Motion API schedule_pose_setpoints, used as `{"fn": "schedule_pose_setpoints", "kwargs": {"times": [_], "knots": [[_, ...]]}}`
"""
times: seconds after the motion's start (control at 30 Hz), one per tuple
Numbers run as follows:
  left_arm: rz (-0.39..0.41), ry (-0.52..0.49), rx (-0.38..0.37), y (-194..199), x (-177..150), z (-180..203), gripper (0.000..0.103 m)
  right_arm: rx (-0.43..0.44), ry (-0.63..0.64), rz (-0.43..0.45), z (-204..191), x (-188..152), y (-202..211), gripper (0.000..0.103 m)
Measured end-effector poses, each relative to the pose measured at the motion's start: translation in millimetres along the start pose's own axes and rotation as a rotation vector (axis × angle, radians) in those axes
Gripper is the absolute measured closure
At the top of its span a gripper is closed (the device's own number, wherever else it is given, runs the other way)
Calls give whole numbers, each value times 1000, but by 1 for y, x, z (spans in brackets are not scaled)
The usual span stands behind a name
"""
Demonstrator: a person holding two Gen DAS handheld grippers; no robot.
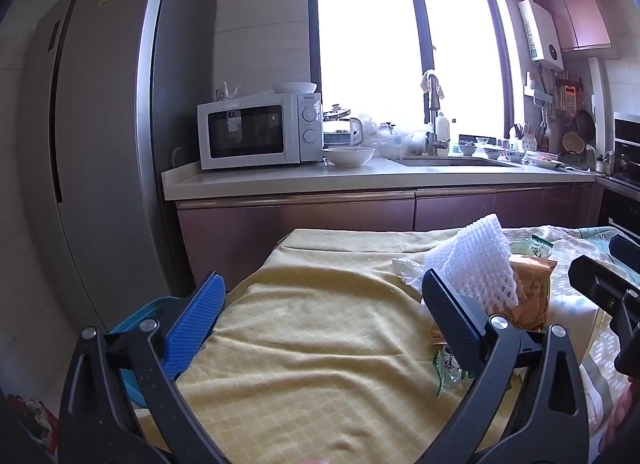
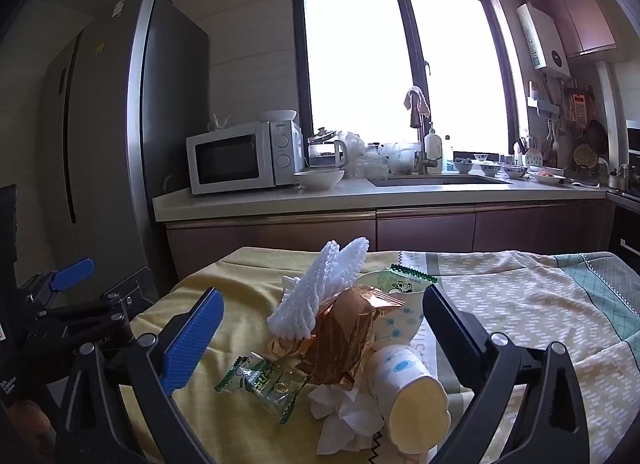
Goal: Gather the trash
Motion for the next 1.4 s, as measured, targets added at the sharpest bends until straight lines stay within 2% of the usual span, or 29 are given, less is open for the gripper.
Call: {"fn": "schedule_pose_setpoints", "kwargs": {"times": [1.4], "knots": [[25, 18, 2, 8, 4, -1, 6, 14, -8, 2, 2, -2, 0, 7]]}}
Point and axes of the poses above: each gripper's, at about its wrist camera, not at the fingertips, and y roughly against the way its jaws point, z to its right, x to its top, the point moved 6 cm from there along -y, roughly the way its jaws point, and after that the axes turned 9 degrees about y, right-handed, at the moved point
